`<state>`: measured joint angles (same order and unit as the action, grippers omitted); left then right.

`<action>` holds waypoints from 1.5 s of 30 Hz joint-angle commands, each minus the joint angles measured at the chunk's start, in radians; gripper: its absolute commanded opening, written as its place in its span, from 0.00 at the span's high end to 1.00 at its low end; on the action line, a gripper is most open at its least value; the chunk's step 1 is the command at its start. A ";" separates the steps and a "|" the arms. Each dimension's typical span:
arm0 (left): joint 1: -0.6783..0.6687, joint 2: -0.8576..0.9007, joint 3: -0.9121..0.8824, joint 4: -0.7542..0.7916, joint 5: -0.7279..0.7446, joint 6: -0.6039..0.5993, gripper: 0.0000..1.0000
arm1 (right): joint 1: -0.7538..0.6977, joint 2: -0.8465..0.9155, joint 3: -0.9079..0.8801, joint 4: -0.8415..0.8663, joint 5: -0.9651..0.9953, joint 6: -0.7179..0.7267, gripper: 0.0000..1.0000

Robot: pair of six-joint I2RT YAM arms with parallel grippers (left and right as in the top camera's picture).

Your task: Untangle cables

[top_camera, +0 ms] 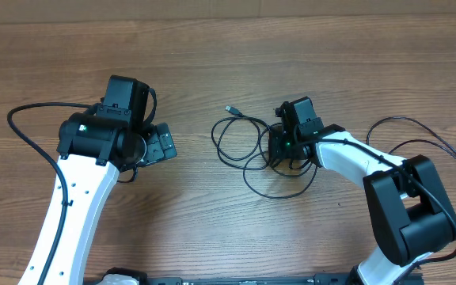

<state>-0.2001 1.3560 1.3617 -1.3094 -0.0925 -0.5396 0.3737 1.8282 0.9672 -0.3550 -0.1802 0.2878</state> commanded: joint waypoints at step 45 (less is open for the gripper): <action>0.005 0.003 0.000 0.030 0.039 0.021 0.00 | -0.780 -0.007 1.052 -1.056 0.224 -0.026 0.96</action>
<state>-0.2001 1.3560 1.3613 -1.2819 -0.0631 -0.5396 -0.4000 1.8133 2.0598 -1.4113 0.0414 0.2646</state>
